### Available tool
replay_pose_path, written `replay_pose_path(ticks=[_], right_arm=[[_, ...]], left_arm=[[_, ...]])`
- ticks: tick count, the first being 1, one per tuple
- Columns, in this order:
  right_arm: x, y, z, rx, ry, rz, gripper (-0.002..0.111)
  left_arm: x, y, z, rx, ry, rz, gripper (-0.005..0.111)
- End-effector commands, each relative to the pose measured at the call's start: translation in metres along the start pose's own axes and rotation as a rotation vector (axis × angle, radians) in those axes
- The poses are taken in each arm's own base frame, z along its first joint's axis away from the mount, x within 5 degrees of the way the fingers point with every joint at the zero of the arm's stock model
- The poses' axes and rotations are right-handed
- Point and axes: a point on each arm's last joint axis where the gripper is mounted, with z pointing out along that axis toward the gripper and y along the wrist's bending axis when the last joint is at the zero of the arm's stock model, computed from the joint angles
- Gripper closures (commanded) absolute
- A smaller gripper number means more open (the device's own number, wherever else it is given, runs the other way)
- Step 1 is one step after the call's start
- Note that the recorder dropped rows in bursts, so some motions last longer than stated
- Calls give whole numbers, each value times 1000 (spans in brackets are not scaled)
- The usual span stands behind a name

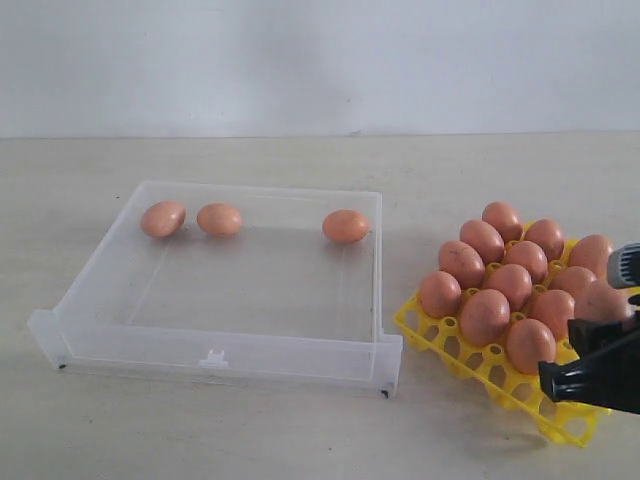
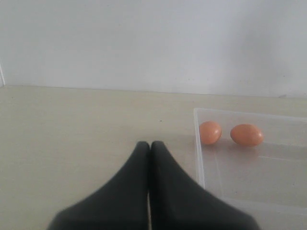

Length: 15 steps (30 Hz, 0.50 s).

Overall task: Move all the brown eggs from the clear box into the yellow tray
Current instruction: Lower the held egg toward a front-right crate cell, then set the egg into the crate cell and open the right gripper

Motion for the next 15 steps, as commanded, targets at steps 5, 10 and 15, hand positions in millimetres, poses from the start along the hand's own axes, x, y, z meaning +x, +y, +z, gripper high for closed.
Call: replay_pose_path(ticks=[5, 10, 15], right_arm=[[4, 2, 0, -36, 6, -8, 109], [3, 2, 0, -37, 6, -7, 109], [7, 3, 4, -18, 34, -28, 109]], left_arm=[[1, 0, 0, -1, 0, 4, 111], [1, 0, 0, -1, 0, 4, 111], [1, 0, 0, -1, 0, 4, 111]])
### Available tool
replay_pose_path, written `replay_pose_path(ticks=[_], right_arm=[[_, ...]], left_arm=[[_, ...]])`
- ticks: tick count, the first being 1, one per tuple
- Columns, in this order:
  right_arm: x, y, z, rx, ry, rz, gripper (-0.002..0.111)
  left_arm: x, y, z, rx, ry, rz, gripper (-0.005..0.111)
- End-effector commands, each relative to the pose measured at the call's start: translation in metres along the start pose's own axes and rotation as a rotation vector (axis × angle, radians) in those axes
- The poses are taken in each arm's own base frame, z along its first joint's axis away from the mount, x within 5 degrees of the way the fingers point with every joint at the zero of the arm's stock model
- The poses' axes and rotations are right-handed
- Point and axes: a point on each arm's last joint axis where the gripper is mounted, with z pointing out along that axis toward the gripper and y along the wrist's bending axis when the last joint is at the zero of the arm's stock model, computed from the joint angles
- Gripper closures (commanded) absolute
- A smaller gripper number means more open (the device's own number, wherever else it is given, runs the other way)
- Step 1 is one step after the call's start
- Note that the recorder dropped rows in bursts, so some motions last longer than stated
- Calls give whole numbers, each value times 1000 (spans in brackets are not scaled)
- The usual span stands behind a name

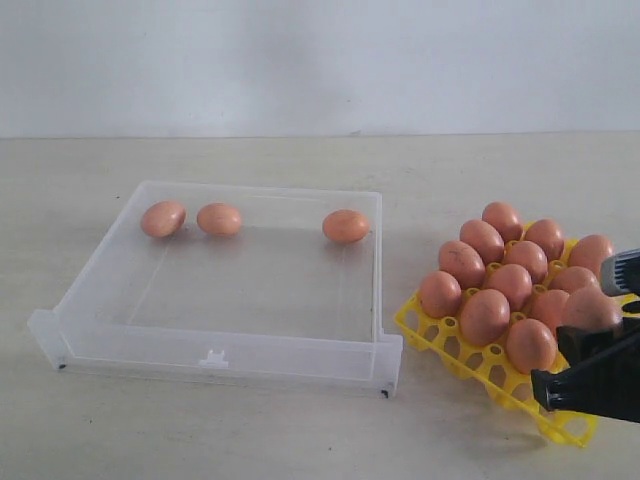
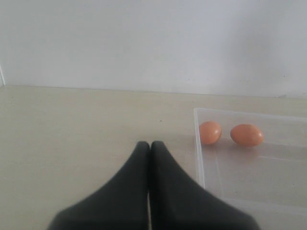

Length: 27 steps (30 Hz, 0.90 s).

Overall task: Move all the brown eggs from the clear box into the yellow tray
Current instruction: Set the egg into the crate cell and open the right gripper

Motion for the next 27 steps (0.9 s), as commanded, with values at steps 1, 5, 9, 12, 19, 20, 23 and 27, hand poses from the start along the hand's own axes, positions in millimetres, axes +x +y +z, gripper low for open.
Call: replay_pose_path(ticks=[1, 5, 9, 12, 19, 20, 23, 27], right_arm=[[6, 0, 6, 32, 36, -33, 109], [13, 4, 13, 18, 104, -61, 109], [12, 3, 13, 32, 93, -61, 109], [13, 3, 13, 33, 96, -63, 109], [21, -3, 12, 78, 131, -12, 109], [21, -3, 12, 74, 130, -17, 109], [21, -1, 12, 60, 135, -21, 109], [22, 1, 12, 33, 145, -28, 109]], left_arm=[[1, 0, 0, -1, 0, 4, 111], [1, 0, 0, -1, 0, 4, 111], [1, 0, 0, -1, 0, 4, 111], [1, 0, 0, -1, 0, 4, 111], [1, 0, 0, -1, 0, 4, 111], [1, 0, 0, -1, 0, 4, 111], [1, 0, 0, -1, 0, 4, 111], [1, 0, 0, -1, 0, 4, 111]])
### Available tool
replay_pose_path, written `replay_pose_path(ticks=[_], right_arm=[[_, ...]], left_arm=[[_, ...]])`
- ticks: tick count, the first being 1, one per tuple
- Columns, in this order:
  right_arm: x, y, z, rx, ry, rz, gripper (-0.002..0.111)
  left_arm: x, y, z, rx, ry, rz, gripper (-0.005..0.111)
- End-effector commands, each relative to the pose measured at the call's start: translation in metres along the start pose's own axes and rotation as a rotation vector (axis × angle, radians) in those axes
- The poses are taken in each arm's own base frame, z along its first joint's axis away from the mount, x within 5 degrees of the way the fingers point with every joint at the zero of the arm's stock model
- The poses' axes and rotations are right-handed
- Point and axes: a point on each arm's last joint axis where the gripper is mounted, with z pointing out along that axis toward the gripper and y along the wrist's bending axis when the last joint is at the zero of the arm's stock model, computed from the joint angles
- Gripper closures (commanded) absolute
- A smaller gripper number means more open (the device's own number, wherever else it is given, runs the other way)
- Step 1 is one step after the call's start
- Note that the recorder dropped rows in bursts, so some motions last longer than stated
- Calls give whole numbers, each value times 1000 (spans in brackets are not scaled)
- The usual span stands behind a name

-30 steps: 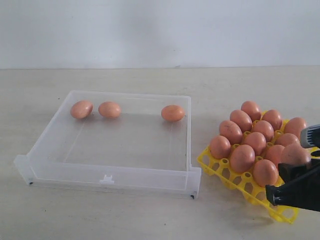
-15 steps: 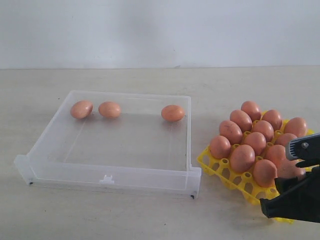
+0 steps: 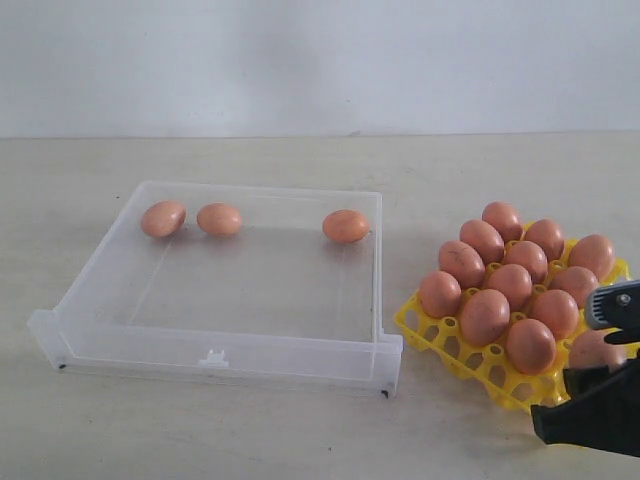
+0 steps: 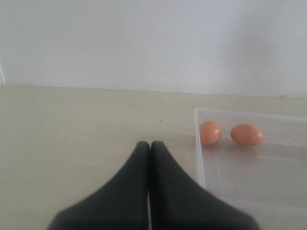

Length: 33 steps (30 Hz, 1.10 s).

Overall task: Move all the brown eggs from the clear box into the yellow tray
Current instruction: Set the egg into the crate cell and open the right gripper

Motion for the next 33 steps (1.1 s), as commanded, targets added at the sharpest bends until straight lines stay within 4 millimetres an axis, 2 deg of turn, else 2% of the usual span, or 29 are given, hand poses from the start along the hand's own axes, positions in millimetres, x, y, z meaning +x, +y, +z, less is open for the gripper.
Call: replay_pose_path(ticks=[1, 16, 33], right_arm=[[1, 1, 0, -18, 3, -16, 109], [-1, 0, 0, -4, -12, -28, 109], [8, 4, 8, -10, 66, -60, 109]], left_arm=[[1, 0, 0, -1, 0, 4, 111], [1, 0, 0, -1, 0, 4, 111], [1, 0, 0, -1, 0, 4, 111]])
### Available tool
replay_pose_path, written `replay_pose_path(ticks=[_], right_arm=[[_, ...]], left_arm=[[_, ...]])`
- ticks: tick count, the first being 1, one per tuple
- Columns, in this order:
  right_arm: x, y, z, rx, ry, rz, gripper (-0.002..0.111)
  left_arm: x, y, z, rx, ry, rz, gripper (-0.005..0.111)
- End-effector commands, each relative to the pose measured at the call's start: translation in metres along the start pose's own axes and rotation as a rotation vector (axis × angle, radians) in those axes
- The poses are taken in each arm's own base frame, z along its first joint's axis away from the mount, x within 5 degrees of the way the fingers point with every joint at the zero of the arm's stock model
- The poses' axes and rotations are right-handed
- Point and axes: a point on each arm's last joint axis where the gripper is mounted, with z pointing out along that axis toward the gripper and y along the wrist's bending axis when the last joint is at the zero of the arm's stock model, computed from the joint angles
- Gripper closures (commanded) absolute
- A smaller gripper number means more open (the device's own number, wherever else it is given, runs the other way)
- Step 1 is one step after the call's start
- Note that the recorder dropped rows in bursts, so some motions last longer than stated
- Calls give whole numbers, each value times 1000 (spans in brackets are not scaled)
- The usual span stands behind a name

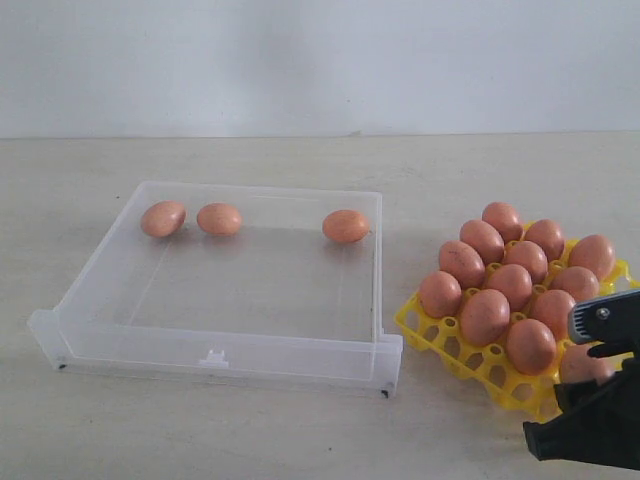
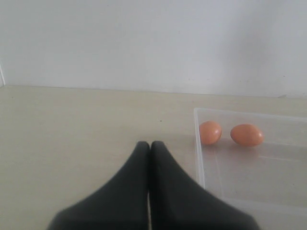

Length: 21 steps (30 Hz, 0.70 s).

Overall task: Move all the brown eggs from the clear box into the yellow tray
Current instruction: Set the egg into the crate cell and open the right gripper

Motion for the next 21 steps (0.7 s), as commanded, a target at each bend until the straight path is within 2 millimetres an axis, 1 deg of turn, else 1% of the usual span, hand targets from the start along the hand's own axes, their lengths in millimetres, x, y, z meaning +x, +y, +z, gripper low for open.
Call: replay_pose_path(ticks=[1, 8, 21], right_arm=[[2, 0, 3, 9, 17, -17, 109], [-8, 6, 3, -20, -14, -33, 109], [-8, 6, 3, -20, -14, -33, 108]], left_arm=[[1, 0, 0, -1, 0, 4, 111], [1, 0, 0, -1, 0, 4, 111], [1, 0, 0, -1, 0, 4, 111]])
